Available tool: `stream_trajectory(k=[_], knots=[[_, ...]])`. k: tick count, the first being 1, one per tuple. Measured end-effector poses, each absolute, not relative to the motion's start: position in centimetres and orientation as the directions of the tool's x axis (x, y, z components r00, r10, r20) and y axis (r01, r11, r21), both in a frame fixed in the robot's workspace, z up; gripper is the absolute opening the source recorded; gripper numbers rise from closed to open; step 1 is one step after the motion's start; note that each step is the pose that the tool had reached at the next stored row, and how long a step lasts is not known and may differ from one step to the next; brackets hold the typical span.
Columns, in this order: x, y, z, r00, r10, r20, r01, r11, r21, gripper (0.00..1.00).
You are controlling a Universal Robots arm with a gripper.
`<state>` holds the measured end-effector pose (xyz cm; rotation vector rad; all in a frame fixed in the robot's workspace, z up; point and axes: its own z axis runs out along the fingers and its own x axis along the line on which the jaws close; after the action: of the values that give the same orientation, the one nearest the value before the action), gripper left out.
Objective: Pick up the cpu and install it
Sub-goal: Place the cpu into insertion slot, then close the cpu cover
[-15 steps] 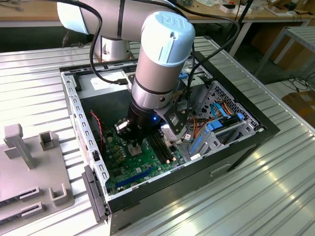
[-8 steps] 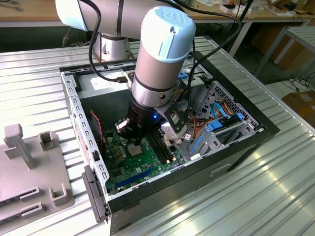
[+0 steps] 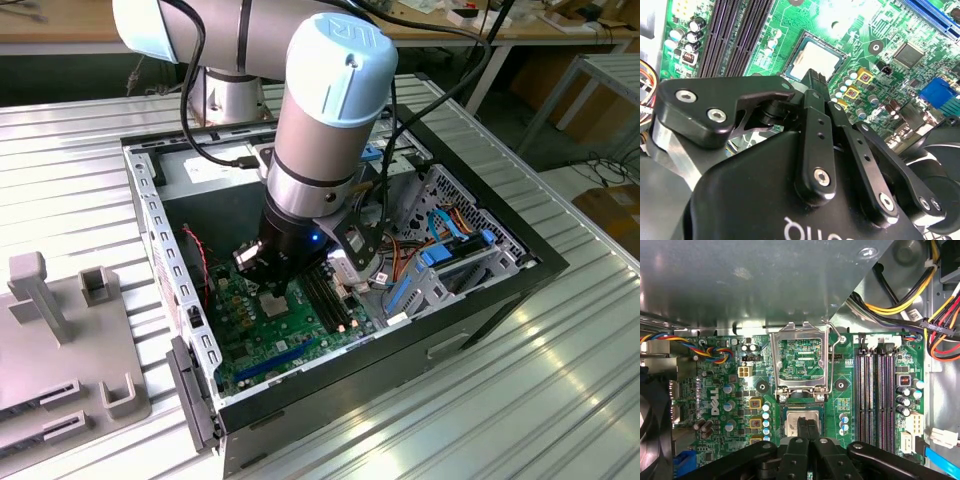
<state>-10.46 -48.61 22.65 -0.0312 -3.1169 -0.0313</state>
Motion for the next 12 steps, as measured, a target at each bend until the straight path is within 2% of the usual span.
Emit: stream_trajectory(k=[12], knots=[[-10.24, -48.61, 22.65, -1.000, 0.020, 0.025, 0.020, 1.000, 0.020, 0.11]])
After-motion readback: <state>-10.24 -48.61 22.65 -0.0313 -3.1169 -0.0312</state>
